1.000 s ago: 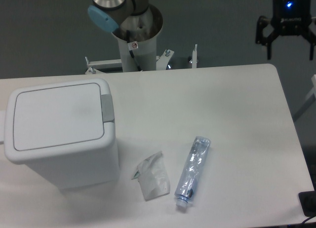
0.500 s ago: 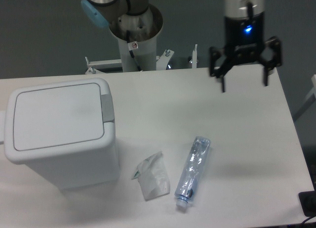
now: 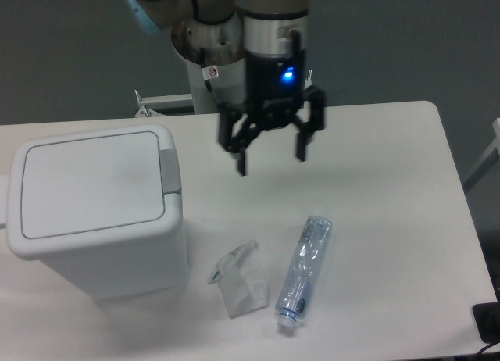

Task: Open the trash can
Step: 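Lower the gripper onto the grey tab at the lid's hinge edge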

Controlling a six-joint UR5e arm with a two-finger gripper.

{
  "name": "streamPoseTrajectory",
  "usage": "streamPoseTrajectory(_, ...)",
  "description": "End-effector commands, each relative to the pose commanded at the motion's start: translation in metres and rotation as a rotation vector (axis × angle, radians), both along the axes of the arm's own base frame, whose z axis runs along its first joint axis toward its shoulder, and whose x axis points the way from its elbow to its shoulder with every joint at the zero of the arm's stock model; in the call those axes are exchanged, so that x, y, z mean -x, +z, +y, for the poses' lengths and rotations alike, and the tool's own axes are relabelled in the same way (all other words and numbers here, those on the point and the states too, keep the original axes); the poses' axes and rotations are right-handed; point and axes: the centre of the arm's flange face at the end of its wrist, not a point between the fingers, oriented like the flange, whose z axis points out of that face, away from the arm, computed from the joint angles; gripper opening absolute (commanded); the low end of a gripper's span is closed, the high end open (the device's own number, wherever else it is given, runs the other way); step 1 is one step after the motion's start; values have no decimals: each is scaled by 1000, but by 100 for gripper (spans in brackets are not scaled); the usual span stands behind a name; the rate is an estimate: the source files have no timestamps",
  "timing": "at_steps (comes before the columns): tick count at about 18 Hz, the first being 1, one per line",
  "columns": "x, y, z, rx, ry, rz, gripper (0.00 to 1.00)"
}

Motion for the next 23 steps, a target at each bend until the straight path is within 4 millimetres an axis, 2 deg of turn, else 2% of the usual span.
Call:
streamPoseTrajectory(4,-8,1,3,-38,-18,-51,100)
streamPoseTrajectory(8,-18,-16,-3,-17,-21,-72,100)
streamPoseTrajectory(10,-20,-15,-6,-21,-23,-66,100)
streamPoseTrajectory(14,-21,-17,-6,-14,-21,-69,100)
streamPoseTrajectory(19,-22,-32,-6,3,-25,-85,100)
streamPoseTrajectory(23,-21,-32,-6,3,-25,-82,100)
